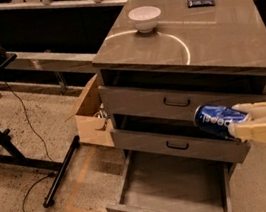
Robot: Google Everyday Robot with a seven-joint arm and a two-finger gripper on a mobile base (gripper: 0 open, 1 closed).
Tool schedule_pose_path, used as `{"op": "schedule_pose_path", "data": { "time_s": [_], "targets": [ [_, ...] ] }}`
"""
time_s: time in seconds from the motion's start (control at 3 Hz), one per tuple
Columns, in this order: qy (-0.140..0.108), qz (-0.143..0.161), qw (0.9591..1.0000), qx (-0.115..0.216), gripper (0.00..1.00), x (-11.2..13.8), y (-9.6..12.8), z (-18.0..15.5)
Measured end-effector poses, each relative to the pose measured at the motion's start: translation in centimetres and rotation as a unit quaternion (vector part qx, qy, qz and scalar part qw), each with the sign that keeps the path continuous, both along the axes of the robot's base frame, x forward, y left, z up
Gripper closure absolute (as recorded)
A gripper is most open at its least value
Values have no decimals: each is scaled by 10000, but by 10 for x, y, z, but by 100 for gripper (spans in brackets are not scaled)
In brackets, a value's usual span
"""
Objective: Place pepsi can into bottom drawer
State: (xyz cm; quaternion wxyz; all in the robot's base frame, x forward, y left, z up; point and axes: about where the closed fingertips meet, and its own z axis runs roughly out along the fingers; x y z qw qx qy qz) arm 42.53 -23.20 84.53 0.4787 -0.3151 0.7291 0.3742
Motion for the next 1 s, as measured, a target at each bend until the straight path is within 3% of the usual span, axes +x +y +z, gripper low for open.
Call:
{"op": "schedule_pose_path", "data": {
  "time_s": [0.33,0.67,1.0],
  "targets": [
    [348,28,9994,-6,100,-21,38,-43],
    [455,105,9988,-132,100,-18,78,-95],
    [485,73,9968,-637,100,-14,112,-151]
  ]
}}
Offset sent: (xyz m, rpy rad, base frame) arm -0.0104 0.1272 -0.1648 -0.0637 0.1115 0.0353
